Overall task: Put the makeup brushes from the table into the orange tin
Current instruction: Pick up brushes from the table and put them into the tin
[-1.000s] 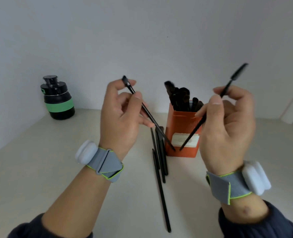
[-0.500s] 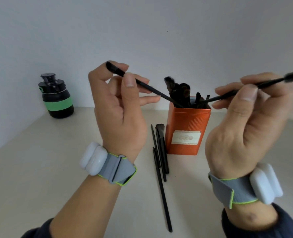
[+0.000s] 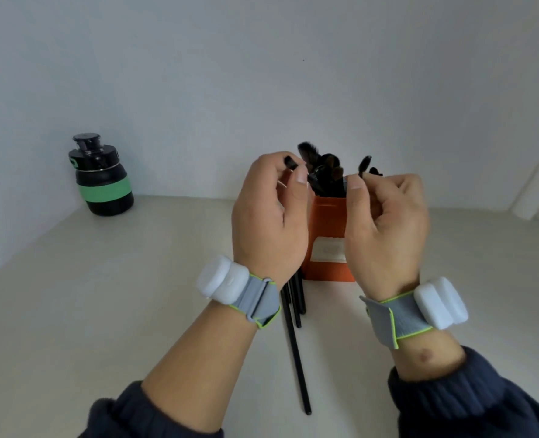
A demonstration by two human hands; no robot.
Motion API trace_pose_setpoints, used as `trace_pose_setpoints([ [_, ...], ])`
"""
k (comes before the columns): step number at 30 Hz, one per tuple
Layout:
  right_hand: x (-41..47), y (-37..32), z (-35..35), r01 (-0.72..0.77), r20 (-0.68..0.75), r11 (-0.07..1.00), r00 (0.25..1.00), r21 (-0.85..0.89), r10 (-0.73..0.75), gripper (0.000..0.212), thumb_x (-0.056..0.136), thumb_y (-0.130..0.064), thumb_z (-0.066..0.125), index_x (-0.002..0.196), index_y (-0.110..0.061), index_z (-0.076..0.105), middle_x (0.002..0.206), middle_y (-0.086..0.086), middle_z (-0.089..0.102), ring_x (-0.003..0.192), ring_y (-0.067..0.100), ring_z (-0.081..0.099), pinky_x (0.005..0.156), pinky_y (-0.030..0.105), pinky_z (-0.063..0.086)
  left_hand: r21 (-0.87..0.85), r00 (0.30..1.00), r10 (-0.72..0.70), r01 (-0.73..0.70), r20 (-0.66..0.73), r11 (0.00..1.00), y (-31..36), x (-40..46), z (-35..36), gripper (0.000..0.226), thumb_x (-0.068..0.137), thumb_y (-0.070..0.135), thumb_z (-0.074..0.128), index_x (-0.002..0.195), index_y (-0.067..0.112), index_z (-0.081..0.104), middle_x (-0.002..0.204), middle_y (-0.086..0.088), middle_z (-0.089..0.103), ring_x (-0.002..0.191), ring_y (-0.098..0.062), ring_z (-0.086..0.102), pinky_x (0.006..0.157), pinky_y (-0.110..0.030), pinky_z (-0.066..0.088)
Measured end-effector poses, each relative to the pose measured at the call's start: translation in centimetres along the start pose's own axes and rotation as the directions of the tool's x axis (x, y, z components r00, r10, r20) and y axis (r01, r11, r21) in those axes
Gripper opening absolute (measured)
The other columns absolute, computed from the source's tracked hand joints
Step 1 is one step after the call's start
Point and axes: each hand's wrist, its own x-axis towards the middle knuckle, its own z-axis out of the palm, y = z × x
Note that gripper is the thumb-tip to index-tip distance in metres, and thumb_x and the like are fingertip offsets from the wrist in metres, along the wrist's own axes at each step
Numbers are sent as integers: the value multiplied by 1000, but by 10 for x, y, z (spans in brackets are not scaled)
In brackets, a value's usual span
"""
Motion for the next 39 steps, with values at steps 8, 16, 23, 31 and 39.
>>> trace_pose_setpoints([
  [8,1,5,0,-63,109,983,991,-173,82,36,96,-32,52,70,-9,59,45,1,35,49,20,35,49,36,33,39,993,-91,89,79,995,-8,-6,16,19,97,29,51,99,14,62,83,-4,65,66,-22,58,62,-43,50],
  [16,0,3,-2,-87,122,983,987,-159,107,24,91,-29,50,77,-13,62,44,-2,43,45,15,38,48,32,29,107,987,-104,92,119,990,-10,-11,27,13,93,30,55,94,19,62,71,3,55,56,-11,47,54,-31,44],
  [23,-1,2,0,-96,38,995,995,-7,96,29,94,-31,52,116,-20,68,41,-6,46,46,8,48,49,18,35,84,970,-125,109,206,990,-20,-14,28,3,92,27,60,95,25,61,64,8,44,55,-11,45,54,-24,40],
  [31,-8,-4,-4,40,60,987,997,157,-50,33,91,-14,58,121,-28,51,57,2,48,46,10,43,50,10,33,-6,969,-190,194,156,981,-27,-12,13,16,85,21,57,99,26,50,63,4,57,55,-13,54,56,-32,47],
  [39,-13,7,3,15,381,990,922,142,-68,19,90,-28,61,73,-20,57,51,-3,51,46,9,43,48,24,37,623,612,-625,261,484,738,-60,-4,-15,10,87,32,60,86,22,61,81,2,63,91,-29,64,72,-30,45],
])
